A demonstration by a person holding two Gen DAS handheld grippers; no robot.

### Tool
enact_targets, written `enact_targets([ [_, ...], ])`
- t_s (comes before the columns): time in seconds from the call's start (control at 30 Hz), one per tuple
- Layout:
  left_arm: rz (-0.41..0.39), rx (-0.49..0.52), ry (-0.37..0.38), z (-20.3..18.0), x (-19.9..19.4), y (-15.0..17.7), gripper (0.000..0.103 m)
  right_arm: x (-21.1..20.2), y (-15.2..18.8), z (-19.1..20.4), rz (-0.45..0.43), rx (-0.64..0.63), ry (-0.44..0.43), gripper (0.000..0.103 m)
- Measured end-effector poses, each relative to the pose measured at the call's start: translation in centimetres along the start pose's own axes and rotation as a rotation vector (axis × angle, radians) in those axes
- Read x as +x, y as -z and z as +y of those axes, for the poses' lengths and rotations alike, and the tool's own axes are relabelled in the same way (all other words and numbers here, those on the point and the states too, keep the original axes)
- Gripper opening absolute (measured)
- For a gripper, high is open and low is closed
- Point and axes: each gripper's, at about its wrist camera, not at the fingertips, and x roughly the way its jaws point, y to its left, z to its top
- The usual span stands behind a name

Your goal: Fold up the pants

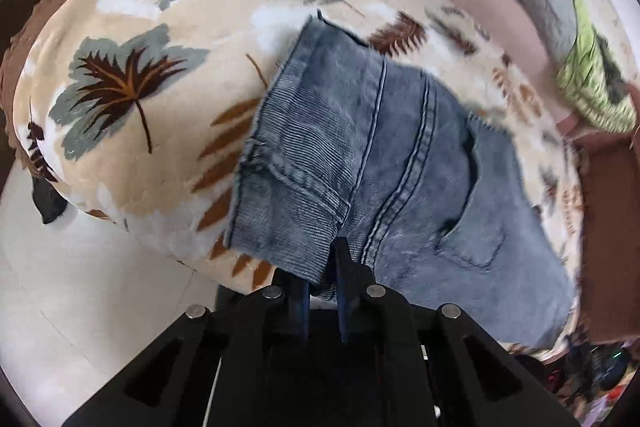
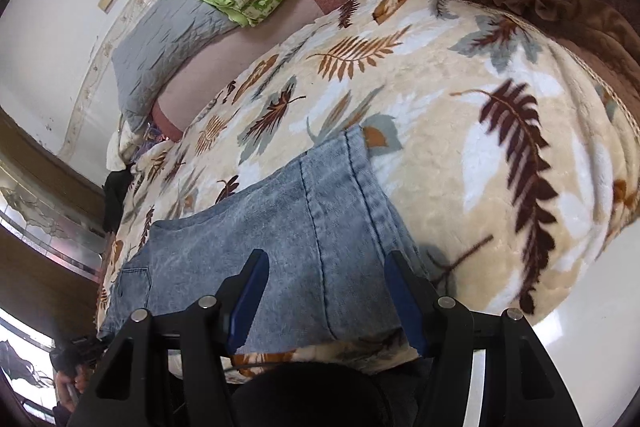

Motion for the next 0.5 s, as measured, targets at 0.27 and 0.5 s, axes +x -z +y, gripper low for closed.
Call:
enact_targets([
  [0.27, -0.022, 0.015, -0.014, -0.3, -0.6, 0.5, 0.016, 3.1, -5.4, 1.4, -0.02, -0.134, 0.135, 0.064],
  [0.5, -0.072, 0.063, -0.1, -0.2, -1.9, 1.6, 0.032, 8.5, -6.9, 2.6, 0.136, -0.27, 0.256, 0.034],
])
